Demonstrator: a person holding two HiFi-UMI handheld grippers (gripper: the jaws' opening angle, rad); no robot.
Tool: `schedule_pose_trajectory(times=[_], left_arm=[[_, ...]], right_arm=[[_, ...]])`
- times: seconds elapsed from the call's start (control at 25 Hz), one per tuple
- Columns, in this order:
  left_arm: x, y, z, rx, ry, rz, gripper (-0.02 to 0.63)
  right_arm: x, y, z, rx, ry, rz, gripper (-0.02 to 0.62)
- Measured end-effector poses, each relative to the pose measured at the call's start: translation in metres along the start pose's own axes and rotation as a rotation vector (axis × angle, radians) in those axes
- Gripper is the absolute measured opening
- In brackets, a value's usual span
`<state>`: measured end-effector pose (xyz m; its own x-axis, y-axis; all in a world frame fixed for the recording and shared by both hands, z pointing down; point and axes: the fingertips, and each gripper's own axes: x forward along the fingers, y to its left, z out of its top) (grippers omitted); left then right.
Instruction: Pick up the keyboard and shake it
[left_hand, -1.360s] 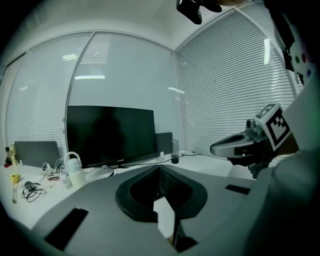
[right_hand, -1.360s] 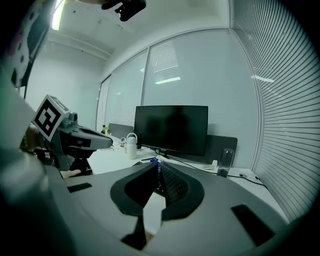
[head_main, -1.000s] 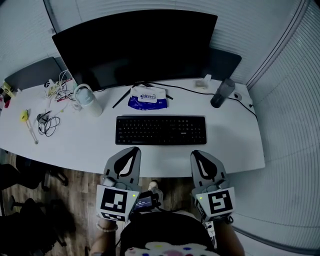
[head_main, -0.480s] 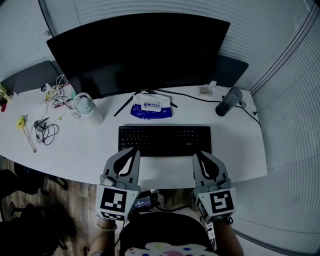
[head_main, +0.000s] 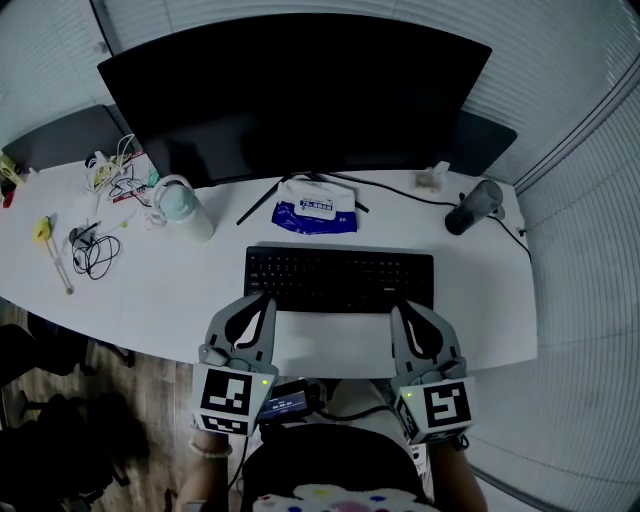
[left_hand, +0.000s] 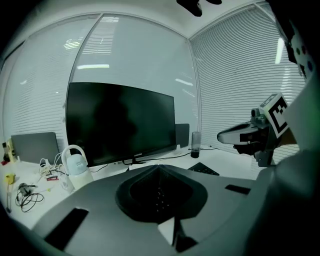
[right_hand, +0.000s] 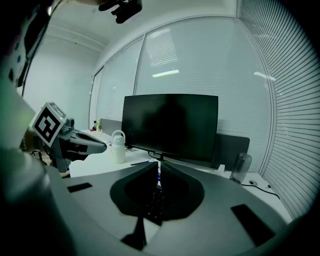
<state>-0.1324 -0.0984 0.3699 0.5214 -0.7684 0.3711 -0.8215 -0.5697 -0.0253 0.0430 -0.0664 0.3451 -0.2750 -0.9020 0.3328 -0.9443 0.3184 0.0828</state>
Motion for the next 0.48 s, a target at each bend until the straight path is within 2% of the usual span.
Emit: schedule_pose_trajectory(times=[0.16, 0.32, 0.48], left_arm=[[0.002, 0.007, -0.013, -0.040, 0.034, 0.014, 0.015], [0.004, 0.016, -0.024, -0.078, 0.056, 0.036, 0.017], [0.008, 0.030, -0.035, -0.165, 0.046, 0.043, 0.018]], right_arm=[[0.005, 0.000, -0.009, -0.002, 0.029, 0.024, 0.041], [0.011, 0.002, -0.006, 0.040, 0.014, 0.040, 0.040], [0.015, 0.002, -0.010, 0.034, 0.025, 0.058, 0.041]])
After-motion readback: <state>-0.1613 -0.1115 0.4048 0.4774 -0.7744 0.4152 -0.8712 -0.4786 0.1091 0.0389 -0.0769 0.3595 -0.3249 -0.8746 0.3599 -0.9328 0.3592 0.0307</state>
